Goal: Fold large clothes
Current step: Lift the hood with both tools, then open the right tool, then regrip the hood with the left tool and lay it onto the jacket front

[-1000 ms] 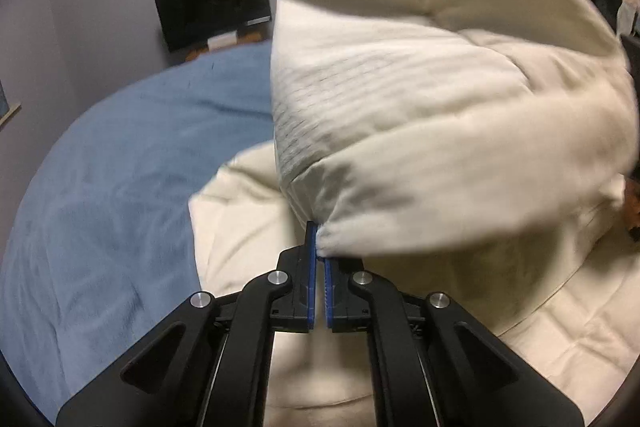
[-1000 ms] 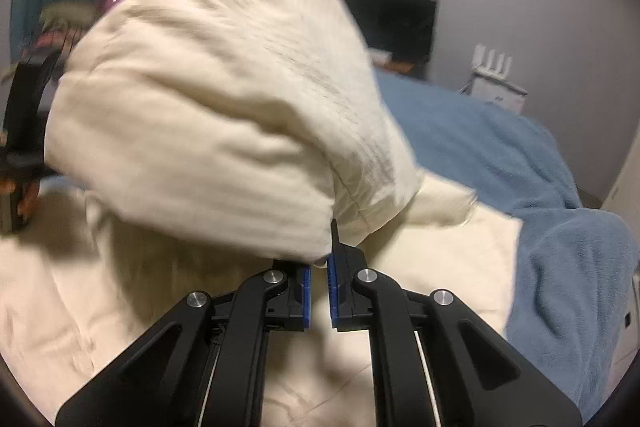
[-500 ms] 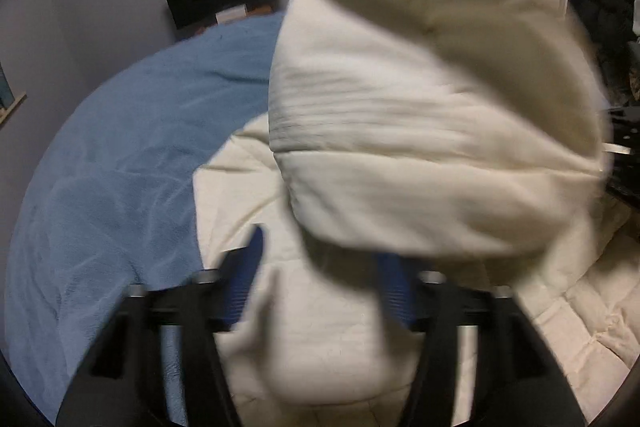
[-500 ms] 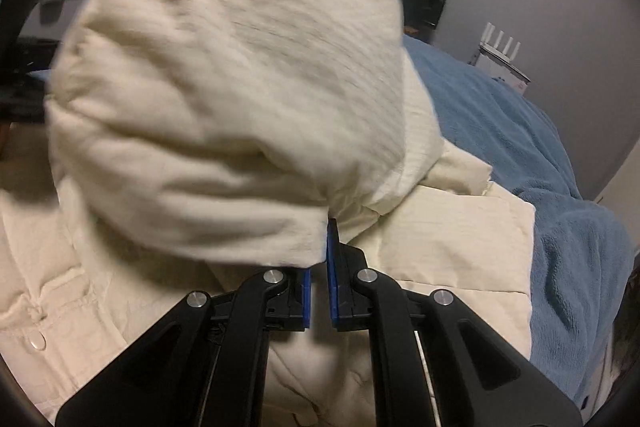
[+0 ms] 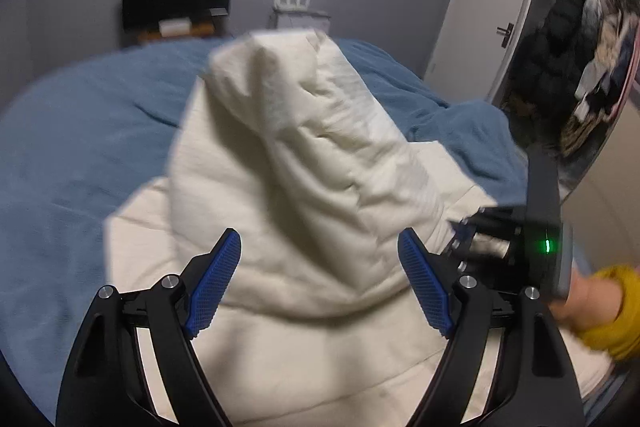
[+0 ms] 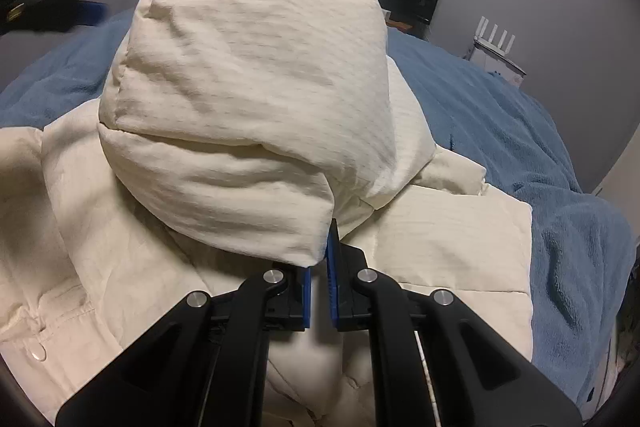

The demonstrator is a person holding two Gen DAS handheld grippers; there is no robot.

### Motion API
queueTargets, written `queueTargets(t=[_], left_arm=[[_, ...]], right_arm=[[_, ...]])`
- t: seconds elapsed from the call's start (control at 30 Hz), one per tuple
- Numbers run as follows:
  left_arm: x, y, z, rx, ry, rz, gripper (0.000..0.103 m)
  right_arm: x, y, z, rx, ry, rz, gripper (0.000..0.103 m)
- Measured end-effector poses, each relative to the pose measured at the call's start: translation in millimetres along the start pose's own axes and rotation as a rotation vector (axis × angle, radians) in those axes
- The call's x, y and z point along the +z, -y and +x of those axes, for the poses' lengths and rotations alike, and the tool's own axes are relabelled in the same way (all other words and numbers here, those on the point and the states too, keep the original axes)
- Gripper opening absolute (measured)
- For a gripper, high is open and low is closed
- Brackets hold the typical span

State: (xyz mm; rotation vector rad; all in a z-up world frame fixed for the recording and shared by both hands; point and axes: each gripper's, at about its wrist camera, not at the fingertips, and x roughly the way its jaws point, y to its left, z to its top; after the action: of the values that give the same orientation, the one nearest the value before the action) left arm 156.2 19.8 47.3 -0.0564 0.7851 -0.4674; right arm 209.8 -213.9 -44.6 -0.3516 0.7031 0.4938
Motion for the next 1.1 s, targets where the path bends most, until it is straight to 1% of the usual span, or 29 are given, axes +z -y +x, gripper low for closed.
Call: queueTargets(t=[0.03,0.07,0.1,0.2,0.23,0.3,0.4,0.43,0.5,0.57,0.63,0.67,0.7,0.77,0.87,0.93,1.0,1.1], left_arm=[[3.0,-4.2,12.4,-0.079,-0.034,-0.044,0.078],[3.5,-1.7,15.4,-0.112,-0.052,-0.069,0.078],[3.2,-2.4,21.9,-0.126,-0.067,-0.090,0.075],[-1.4,-1.0,35.0,-0.140,-0.106,-0.078,0.018],[-4.9,-0.9,35.5,-0.153,-0.113,-0.076,0.014],[-10.5,-1.8,29.9,-0.193,-0.107,-0.078,0.011],[-23.7,-4.4,14.0,-0.264,-0.084,-0.078,0.010],[-29.6,-8.2,11.0,-0.285,-0.087,-0.085,0.010],[-41.7,-22.4,16.3,-0.320,-0.116,-0.145,0.009],[-50.6,-39.0,28.0,-0.323,-0.145,-0.220,0.009],[-53.9,-54.8,40.2,-0.321,-0.177,-0.295,0.009],[-56.2,-61.9,44.0,-0.315,-0.189,-0.328,0.009],[-58.9,-68.0,48.3,-0.319,-0.197,-0.361,0.009],[-57.7,-68.7,51.0,-0.308,-0.208,-0.367,0.009],[-55.6,-60.5,52.6,-0.255,-0.217,-0.310,0.010],[-55.5,-54.8,53.0,-0.231,-0.215,-0.286,0.010],[-54.3,-48.2,53.6,-0.218,-0.215,-0.274,0.010],[-54.7,-44.9,53.0,-0.208,-0.215,-0.263,0.010]], right_arm=[[-0.5,-0.6,0.5,-0.002,0.000,-0.002,0.005],[-1.2,-0.6,1.6,-0.003,-0.001,-0.004,0.005],[-1.7,-0.7,2.2,-0.003,-0.001,-0.006,0.005],[-2.6,0.7,3.6,0.000,0.000,-0.005,0.005],[-2.8,1.0,3.4,0.003,0.000,-0.002,0.005],[-2.6,3.9,2.5,0.020,0.000,0.010,0.005],[-1.5,8.1,-3.0,0.067,0.012,0.027,0.005],[-1.4,8.4,-5.4,0.087,0.014,0.030,0.008],[-1.9,7.0,-7.0,0.126,0.005,0.022,0.013],[-2.4,2.8,-7.5,0.137,-0.002,-0.005,0.024],[-2.6,-3.0,-9.0,0.143,-0.006,-0.025,0.047],[-2.9,-4.9,-10.8,0.151,-0.002,-0.031,0.051],[-2.9,-6.2,-14.0,0.168,0.006,-0.038,0.053],[-5.5,-9.4,-21.0,0.194,0.027,-0.036,0.053],[-1.1,-11.2,-34.0,0.245,0.075,-0.003,0.053],[7.5,-18.0,-36.1,0.267,0.085,0.002,0.053],[15.8,-28.3,-32.6,0.260,0.072,-0.015,0.053],[24.1,-50.8,-17.9,0.226,0.035,-0.072,0.053]])
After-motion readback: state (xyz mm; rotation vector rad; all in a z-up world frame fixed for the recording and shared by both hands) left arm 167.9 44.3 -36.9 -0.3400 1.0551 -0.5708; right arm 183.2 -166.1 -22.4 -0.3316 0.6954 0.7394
